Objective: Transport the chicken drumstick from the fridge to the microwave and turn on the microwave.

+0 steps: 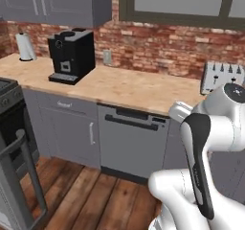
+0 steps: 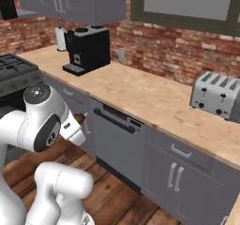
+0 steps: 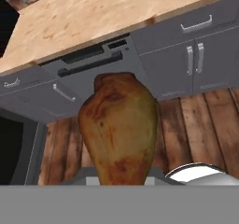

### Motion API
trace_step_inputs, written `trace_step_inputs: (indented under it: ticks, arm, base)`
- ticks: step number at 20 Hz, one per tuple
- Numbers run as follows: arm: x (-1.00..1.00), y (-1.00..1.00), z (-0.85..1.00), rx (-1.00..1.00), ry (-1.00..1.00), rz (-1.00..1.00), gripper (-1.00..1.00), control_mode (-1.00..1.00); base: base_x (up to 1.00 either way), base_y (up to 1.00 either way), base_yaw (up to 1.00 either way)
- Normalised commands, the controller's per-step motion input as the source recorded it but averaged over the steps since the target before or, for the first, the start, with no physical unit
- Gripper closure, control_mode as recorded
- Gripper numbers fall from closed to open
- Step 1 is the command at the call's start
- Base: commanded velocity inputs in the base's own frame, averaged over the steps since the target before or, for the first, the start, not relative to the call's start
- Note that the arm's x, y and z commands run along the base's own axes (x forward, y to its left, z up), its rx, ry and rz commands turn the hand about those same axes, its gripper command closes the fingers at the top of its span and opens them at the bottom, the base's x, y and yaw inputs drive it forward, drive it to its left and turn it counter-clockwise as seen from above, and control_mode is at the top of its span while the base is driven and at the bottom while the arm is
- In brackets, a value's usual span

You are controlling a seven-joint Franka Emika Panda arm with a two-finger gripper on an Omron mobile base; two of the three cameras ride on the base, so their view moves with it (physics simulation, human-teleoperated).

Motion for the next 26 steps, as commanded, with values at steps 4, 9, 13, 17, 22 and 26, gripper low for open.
trace_step_inputs:
  ticks: [4, 9, 13, 17, 22, 26]
  arm:
    - [0.0, 0.0, 0.0, 0.0, 0.0, 0.0, 1.0, 1.0]
    - [0.0, 0.0, 0.0, 0.0, 0.0, 0.0, 1.0, 1.0]
    - [0.0, 0.0, 0.0, 0.0, 0.0, 0.0, 1.0, 1.0]
    - [0.0, 0.0, 0.0, 0.0, 0.0, 0.0, 1.0, 1.0]
    - [0.0, 0.0, 0.0, 0.0, 0.0, 0.0, 1.0, 1.0]
    - [0.0, 0.0, 0.0, 0.0, 0.0, 0.0, 1.0, 1.0]
  base:
    - [0.64, -0.23, 0.38]
    - [0.66, -0.13, 0.42]
    - [0.66, -0.03, 0.44]
    - [0.66, -0.04, 0.44]
    - [0.62, -0.07, 0.43]
    - [0.6, -0.09, 0.43]
